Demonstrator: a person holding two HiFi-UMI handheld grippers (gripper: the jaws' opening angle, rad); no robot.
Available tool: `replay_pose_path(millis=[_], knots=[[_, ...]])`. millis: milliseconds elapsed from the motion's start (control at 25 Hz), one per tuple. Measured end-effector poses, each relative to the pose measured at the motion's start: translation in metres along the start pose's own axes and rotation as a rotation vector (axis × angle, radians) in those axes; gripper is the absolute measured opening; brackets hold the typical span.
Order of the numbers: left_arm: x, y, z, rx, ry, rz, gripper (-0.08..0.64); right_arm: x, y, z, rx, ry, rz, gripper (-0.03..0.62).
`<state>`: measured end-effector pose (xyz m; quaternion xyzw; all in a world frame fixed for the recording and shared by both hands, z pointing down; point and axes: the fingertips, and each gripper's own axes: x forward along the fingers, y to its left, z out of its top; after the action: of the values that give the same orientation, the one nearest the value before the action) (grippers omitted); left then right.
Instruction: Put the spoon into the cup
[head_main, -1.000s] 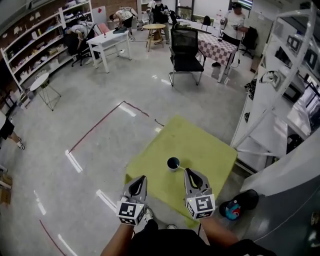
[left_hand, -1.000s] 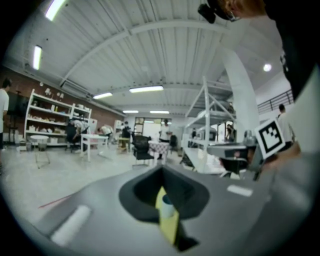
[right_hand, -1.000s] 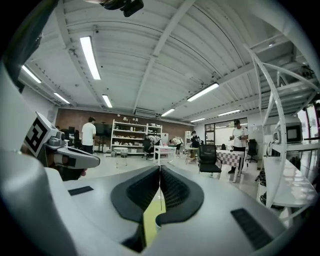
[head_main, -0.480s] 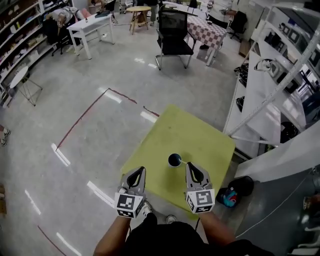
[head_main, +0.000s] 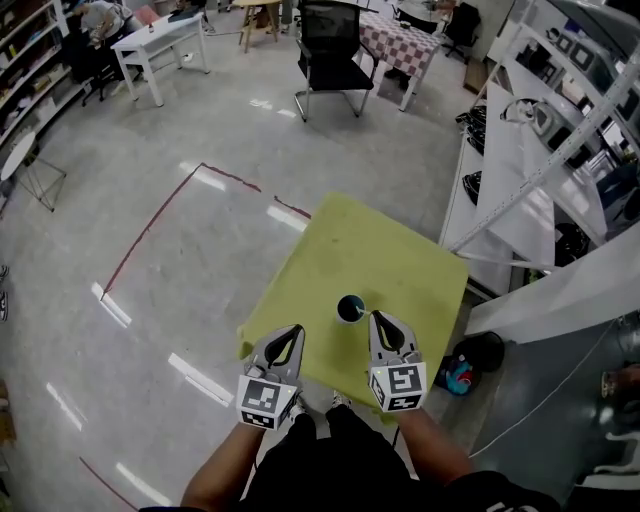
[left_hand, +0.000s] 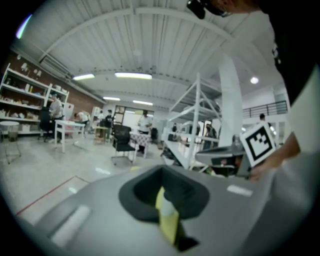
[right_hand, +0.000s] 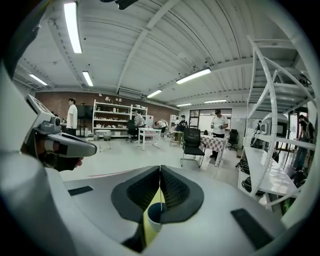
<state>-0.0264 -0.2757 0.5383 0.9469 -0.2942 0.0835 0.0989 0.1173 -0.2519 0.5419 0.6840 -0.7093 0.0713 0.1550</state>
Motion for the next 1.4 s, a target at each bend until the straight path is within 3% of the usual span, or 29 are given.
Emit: replay_pose_path(millis=[280, 1400], knots=[[0.009, 0.006, -0.005, -0.014, 0.019, 0.011, 0.006, 0.022, -0.002, -0.012, -0.032, 0.036, 0.022, 0.009], [0.058, 0.025, -0.059, -0.078, 0.128, 0.085, 0.006, 0.078, -0.002, -0.106, 0.027, 0.198, 0.122, 0.011]])
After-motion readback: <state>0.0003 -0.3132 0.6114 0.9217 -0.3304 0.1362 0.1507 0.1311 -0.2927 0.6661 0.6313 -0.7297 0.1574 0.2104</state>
